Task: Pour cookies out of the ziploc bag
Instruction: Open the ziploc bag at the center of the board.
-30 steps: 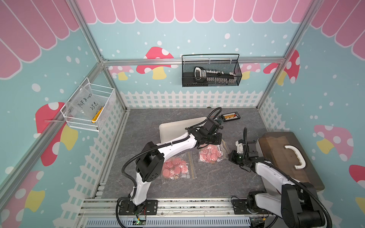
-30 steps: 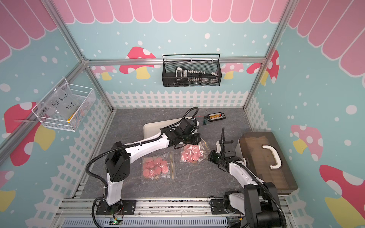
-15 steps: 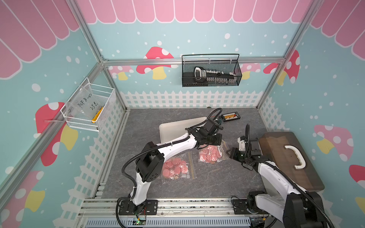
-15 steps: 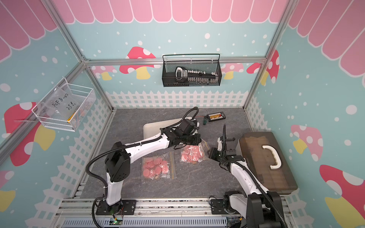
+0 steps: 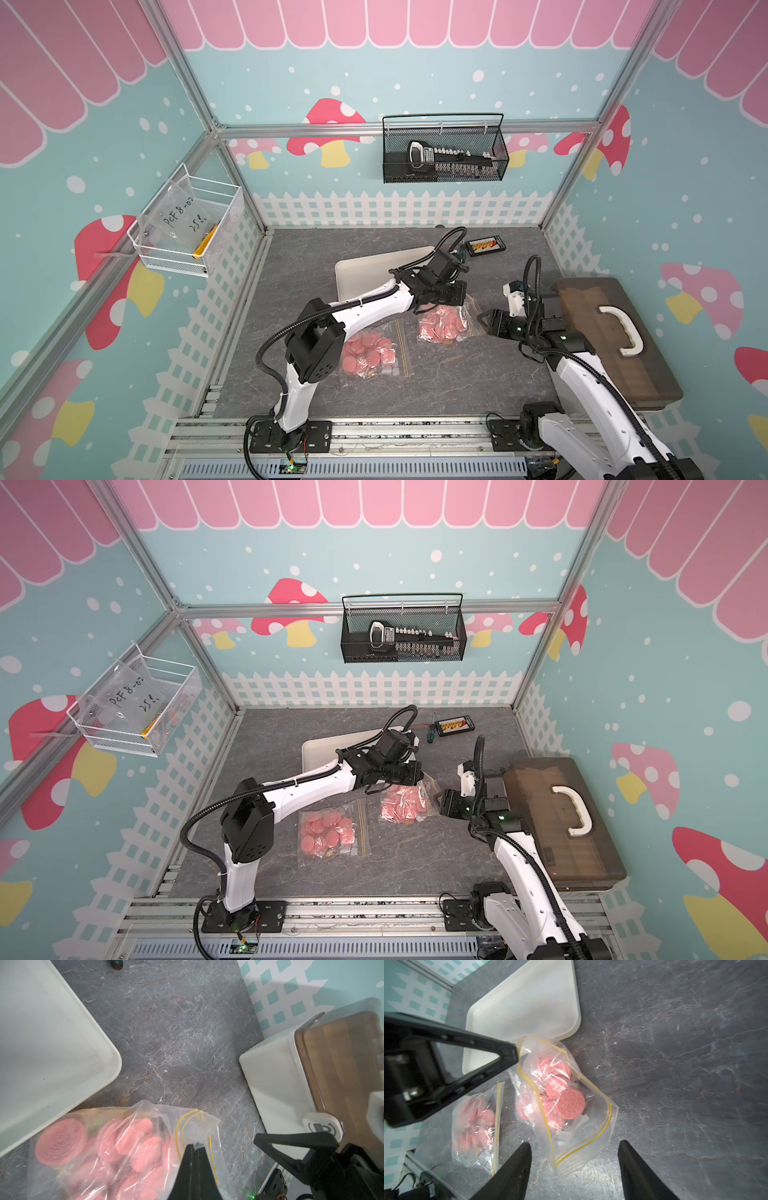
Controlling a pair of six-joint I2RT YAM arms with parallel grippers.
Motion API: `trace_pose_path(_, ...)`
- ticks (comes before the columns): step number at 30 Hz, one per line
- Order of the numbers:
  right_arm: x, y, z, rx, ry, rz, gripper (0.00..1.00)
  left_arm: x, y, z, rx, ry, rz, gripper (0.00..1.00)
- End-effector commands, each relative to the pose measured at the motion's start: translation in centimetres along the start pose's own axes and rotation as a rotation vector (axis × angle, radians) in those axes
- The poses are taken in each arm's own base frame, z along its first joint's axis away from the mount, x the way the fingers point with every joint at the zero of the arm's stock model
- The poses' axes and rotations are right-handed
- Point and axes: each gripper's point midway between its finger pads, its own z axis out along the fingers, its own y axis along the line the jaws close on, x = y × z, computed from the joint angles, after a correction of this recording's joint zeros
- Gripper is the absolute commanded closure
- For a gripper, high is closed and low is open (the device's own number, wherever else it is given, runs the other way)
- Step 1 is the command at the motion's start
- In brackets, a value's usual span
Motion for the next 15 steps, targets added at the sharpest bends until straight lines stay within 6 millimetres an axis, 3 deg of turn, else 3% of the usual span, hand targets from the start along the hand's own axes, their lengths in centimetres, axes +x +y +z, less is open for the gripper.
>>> trace_pose_path(1,0.3,2.1,0.1,-0.104,0.034,-0.041,0.34,-1.4,-0.8,-0.3,0.039,-0.025,0.017,1.0)
trace_pose_path(8,1.1,3.7,1.9,-0.135,0.08,-0.116,0.36,-1.3,-0.7,-0.2,0.041,-0.018,0.015,1.0)
trace_pose_path(15,1.6,3.2,3.0,-0.093,0.102,-0.153,0.41,-1.2,-0.9,-0.5,0.047,-0.016,0.015,1.0)
